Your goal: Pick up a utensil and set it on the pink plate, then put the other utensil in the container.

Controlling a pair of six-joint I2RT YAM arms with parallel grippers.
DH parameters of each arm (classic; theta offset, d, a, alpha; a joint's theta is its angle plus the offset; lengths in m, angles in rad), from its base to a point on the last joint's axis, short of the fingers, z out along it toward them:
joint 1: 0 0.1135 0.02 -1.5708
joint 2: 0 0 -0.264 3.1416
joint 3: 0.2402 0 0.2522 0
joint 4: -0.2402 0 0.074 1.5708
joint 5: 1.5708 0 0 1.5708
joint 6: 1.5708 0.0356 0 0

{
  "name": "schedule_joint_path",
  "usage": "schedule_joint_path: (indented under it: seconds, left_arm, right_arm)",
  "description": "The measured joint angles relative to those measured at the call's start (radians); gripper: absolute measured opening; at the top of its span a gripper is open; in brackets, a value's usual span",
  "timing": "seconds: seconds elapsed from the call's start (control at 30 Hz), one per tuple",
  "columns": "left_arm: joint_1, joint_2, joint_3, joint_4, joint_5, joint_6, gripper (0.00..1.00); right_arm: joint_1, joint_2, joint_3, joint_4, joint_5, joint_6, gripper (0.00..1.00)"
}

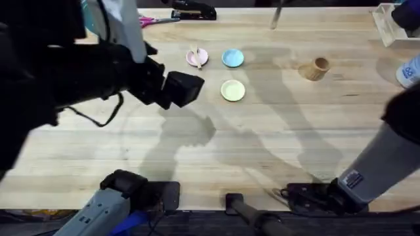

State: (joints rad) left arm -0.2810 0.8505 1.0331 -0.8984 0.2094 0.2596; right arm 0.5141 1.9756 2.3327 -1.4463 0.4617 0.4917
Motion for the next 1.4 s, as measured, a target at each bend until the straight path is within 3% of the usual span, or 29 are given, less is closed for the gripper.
schedule_joint_path:
  seconds: [0.23, 0.4, 0.6, 0.83, 1.0, 1.4]
  left_arm:
    - [0.0, 0.001, -0.07, 0.147, 0.062, 0.056, 0.993]
    - [0.0, 0.017, -0.07, 0.204, 0.158, 0.131, 0.993]
    - [0.0, 0.133, -0.07, 0.277, 0.272, 0.203, 0.993]
    - [0.007, 0.221, -0.07, 0.334, 0.373, 0.264, 0.993]
    - [0.036, 0.252, -0.07, 0.356, 0.394, 0.277, 0.993]
    - [0.037, 0.268, -0.07, 0.365, 0.4, 0.284, 0.994]
  right_arm:
    - [-0.042, -0.09, 0.002, -0.031, -0.051, -0.115, 0.031]
    - [-0.088, -0.168, 0.002, -0.056, -0.158, -0.214, 0.033]
    - [-0.146, -0.275, 0.002, -0.116, -0.258, -0.353, 0.033]
    - [-0.151, -0.352, 0.002, -0.141, -0.328, -0.514, 0.033]
    - [-0.151, -0.376, 0.002, -0.149, -0.367, -0.621, 0.033]
    - [-0.151, -0.377, 0.002, -0.155, -0.381, -0.83, 0.032]
